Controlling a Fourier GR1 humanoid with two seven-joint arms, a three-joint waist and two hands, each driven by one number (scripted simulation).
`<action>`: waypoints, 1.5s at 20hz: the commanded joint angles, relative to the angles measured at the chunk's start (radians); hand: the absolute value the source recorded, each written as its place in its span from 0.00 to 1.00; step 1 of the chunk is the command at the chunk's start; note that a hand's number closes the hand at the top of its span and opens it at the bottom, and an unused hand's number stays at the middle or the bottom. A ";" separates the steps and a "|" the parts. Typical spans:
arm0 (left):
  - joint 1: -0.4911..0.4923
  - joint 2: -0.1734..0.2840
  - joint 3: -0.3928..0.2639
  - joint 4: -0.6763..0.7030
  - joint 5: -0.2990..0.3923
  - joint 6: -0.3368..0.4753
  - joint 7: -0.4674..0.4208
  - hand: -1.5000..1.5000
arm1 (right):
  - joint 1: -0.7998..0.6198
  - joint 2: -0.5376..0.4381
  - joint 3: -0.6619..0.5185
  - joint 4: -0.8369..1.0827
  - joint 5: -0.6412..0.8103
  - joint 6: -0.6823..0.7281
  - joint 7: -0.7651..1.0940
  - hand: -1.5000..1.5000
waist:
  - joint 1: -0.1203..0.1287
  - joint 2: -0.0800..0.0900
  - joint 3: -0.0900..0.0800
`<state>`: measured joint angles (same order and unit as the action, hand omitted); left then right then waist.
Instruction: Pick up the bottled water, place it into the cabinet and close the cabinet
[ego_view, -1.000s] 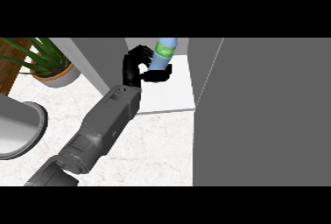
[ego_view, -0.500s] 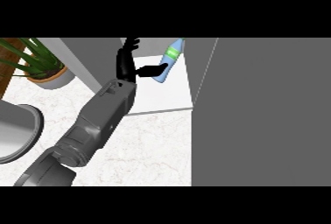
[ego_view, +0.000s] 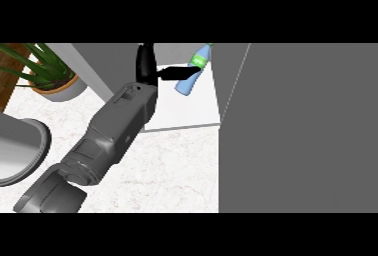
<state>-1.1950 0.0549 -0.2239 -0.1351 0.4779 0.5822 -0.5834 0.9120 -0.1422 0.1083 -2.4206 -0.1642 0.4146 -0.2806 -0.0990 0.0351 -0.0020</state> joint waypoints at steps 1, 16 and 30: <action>-0.018 -0.008 0.045 -0.052 0.037 -0.096 -0.051 0.00 | 0.036 0.003 0.007 -0.035 -0.061 0.013 0.009 0.00 | 0.015 -0.011 0.000; 0.095 -0.054 0.038 -0.188 0.061 -0.209 -0.103 0.00 | 0.061 0.020 0.012 -0.115 -0.064 -0.014 0.081 0.00 | 0.078 -0.037 0.002; 0.505 -0.055 -0.233 -0.716 0.177 -0.331 -0.051 0.00 | 0.093 0.040 0.072 -0.132 -0.024 -0.040 0.089 0.00 | 0.100 -0.047 0.001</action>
<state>-0.7986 0.0003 -0.3973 -0.7097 0.6369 0.2944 -0.6277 0.9591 -0.0957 0.1859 -2.4305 -0.1628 0.3851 -0.2309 -0.0054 -0.0093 -0.0008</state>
